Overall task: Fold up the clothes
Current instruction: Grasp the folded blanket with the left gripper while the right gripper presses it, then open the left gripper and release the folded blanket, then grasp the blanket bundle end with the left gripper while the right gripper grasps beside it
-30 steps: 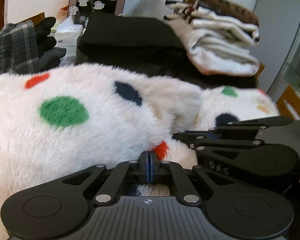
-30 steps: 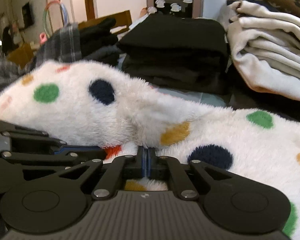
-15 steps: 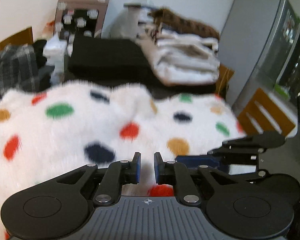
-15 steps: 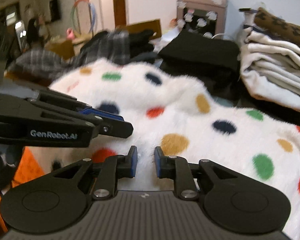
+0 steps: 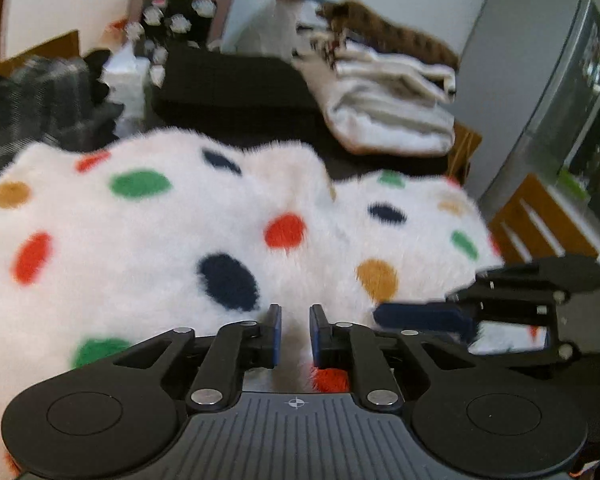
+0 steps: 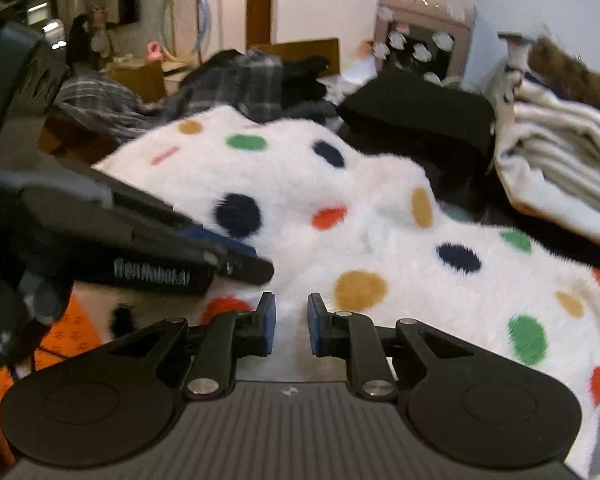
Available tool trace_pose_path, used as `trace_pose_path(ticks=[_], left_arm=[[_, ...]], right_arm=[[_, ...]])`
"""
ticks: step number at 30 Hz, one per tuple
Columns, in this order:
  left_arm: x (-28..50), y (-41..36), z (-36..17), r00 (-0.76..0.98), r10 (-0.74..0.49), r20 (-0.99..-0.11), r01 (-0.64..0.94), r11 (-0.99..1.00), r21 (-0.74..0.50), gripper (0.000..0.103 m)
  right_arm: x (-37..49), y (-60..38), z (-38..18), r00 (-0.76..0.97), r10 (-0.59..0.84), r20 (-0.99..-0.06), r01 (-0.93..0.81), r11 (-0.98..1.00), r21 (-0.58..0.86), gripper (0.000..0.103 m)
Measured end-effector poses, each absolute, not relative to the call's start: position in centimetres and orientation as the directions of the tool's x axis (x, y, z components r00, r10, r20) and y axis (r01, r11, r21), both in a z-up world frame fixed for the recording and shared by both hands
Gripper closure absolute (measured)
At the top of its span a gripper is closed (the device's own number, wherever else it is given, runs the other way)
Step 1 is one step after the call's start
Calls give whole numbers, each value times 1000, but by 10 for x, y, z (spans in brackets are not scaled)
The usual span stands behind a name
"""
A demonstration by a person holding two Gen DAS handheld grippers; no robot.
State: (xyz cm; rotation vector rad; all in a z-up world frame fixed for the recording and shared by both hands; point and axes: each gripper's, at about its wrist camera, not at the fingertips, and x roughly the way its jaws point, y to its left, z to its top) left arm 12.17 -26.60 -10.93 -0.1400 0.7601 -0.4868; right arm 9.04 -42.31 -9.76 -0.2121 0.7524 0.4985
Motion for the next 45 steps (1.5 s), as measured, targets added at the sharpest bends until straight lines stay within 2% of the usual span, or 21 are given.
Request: trace_pose_path(ticks=[1,3,6,9,18,25,27,31,34,35,36,37,38,40,42,45], left_arm=[[118,-259,-103,635,-467,-615,364,884,-294,70],[110,-243,-93,667,-447,-597,342,895,-288,55],[96,-214,-79,712,-392,-582,282,920,-273,41],[85,-176,-73,747,-321,-582,188,942,-278,32],[59,-75,-107,771,-201,-604,-123,883,-452,26],[55,-58,-146,737,-249,-629,-169,832,-528,25],[54,-54,-154,731,-253,-634,-193,814,-547,25],[46,-41,-168,738,-270,-618,-217,773,-596,24],[47,-37,-175,742,-310,-594,-196,747,-635,27],[47,-36,-177,743,-325,-586,-186,740,-646,35],[49,-36,-175,741,-342,-577,-173,733,-657,52],[52,-35,-172,739,-361,-569,-160,726,-669,63],[55,-34,-170,736,-379,-560,-147,718,-680,80],[60,-33,-164,730,-416,-542,-121,702,-702,83],[65,-31,-159,723,-452,-523,-96,684,-723,85],[73,-29,-150,709,-504,-493,-58,655,-754,85]], right_arm=[[86,-422,-95,616,363,-699,-516,856,-11,83],[80,-419,-100,596,363,-716,-531,847,-13,84],[77,-414,-123,555,332,-763,-533,846,-20,83],[83,-417,-137,535,338,-775,-522,853,11,83],[88,-427,-101,549,382,-743,-454,883,118,82],[90,-418,-74,550,397,-735,-454,880,136,80],[88,-410,-64,550,402,-732,-470,874,127,76],[90,-389,-51,539,418,-731,-500,858,122,74],[91,-370,-42,522,448,-726,-525,839,140,73],[91,-362,-40,519,457,-723,-541,830,136,68],[90,-355,-39,515,465,-720,-556,820,132,62],[89,-345,-39,513,470,-718,-571,812,124,60],[88,-336,-39,511,475,-716,-585,803,115,59],[86,-316,-42,503,482,-717,-615,783,95,55],[82,-294,-48,492,482,-725,-649,758,64,40],[73,-257,-59,516,465,-720,-699,714,-40,31]])
